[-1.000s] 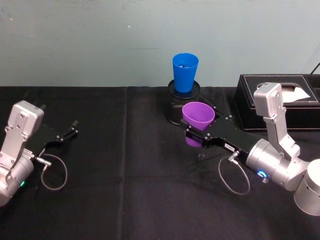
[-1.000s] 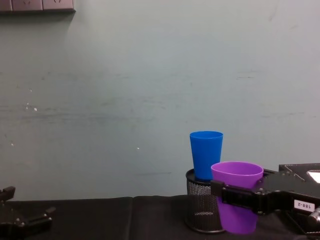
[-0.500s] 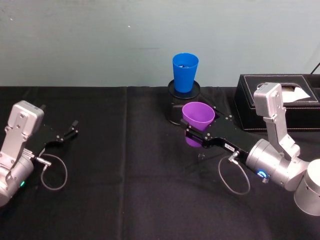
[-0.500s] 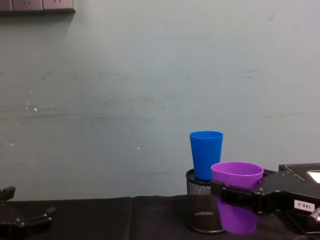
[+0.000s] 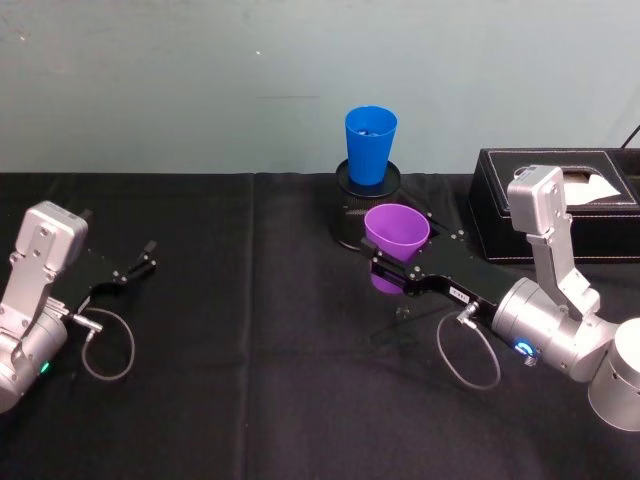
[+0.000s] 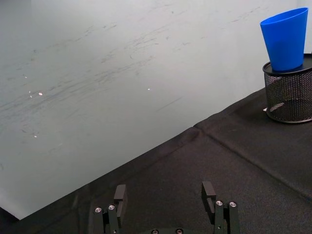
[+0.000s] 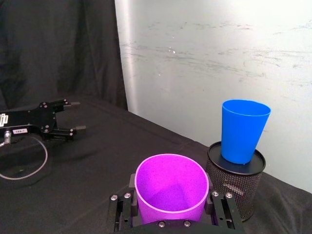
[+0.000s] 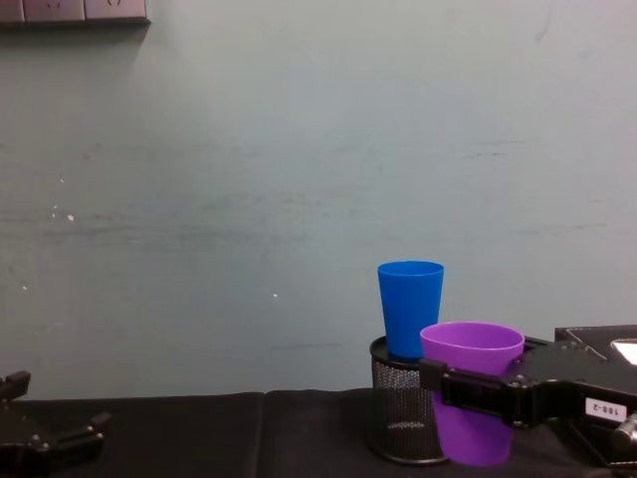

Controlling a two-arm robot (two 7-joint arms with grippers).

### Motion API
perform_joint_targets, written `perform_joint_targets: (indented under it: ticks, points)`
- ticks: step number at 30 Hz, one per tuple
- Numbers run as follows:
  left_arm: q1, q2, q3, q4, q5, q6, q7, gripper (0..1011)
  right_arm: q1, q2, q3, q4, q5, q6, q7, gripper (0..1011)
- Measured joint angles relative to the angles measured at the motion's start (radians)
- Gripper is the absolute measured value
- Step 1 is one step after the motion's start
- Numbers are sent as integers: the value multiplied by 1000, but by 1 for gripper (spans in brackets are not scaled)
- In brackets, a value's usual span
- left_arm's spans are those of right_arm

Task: Pick up one cup with a gripper and tap it against the other cup.

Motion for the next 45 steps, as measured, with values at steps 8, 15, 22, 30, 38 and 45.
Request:
perform_joint_targets:
  ticks: [8,15,22,30,38,45]
  points:
    - [0,0,0,0,0,0,0,1000,0,0,0,0,0,0,0,734]
    - [0,0,0,0,0,0,0,1000,0,0,0,0,0,0,0,734]
    - [0,0,0,0,0,0,0,1000,0,0,0,0,0,0,0,734]
    - [0,0,0,0,0,0,0,1000,0,0,0,0,0,0,0,734]
    - [0,0,0,0,0,0,0,1000,0,0,0,0,0,0,0,734]
    - [0,0,0,0,0,0,0,1000,0,0,0,0,0,0,0,733]
